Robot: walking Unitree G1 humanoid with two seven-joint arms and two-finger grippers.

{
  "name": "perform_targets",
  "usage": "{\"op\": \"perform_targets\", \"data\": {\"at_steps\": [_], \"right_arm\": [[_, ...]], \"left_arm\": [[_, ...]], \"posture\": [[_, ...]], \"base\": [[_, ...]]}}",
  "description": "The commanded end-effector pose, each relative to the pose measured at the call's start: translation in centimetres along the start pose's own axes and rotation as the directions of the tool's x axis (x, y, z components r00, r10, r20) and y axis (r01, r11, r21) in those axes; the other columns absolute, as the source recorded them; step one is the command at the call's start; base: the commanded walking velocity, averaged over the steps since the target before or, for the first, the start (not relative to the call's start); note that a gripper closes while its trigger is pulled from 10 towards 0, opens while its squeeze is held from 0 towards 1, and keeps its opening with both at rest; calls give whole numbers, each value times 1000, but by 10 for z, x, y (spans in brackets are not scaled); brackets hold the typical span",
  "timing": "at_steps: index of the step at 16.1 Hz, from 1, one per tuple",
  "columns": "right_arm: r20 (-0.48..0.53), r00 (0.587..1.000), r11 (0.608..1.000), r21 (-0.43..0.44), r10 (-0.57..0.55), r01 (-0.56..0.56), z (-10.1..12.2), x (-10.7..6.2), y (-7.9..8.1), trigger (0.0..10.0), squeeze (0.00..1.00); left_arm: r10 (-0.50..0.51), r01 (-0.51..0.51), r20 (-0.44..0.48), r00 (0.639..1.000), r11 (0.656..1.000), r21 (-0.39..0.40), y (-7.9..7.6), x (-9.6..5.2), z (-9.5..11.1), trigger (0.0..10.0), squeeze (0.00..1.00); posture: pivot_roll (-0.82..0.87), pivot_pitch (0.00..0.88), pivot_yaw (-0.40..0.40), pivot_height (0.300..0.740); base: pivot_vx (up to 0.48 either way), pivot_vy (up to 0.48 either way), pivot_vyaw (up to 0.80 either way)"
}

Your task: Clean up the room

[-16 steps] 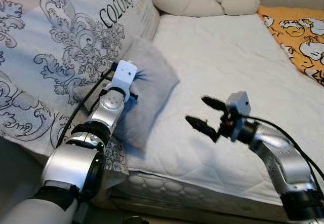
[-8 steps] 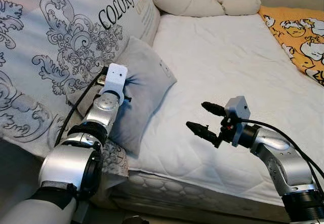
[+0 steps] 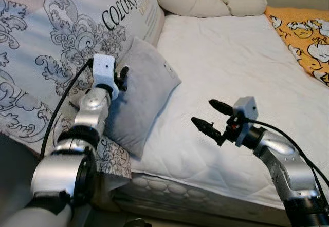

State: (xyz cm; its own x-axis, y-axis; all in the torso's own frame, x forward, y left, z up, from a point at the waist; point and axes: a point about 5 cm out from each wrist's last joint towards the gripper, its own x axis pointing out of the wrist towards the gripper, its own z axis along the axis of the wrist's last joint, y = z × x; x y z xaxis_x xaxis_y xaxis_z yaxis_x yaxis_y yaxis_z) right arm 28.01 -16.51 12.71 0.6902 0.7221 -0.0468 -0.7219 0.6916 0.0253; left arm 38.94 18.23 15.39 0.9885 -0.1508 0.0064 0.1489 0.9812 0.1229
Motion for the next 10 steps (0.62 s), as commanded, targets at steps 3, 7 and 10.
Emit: {"op": "perform_targets", "data": {"at_steps": [3,7,10], "right_arm": [[57,964,962,103,-260,254,3,0,-8,10000,1000],[-7,909,899,145,-416,413,-13,-5,5,10000,1000],[-33,803,776,235,-595,585,-21,-16,3,10000,1000]], "left_arm": [[-122,134,152,981,989,-67,-19,-13,14,10000,945],[-138,155,149,979,982,-110,-33,-47,4,10000,945],[-90,97,72,993,990,-101,-25,-77,-10,10000,945]], "posture": [[-19,0,45,740],[8,0,4,740],[9,0,-11,740]], "base": [[0,0,0],[0,-397,0],[0,-434,0]]}}
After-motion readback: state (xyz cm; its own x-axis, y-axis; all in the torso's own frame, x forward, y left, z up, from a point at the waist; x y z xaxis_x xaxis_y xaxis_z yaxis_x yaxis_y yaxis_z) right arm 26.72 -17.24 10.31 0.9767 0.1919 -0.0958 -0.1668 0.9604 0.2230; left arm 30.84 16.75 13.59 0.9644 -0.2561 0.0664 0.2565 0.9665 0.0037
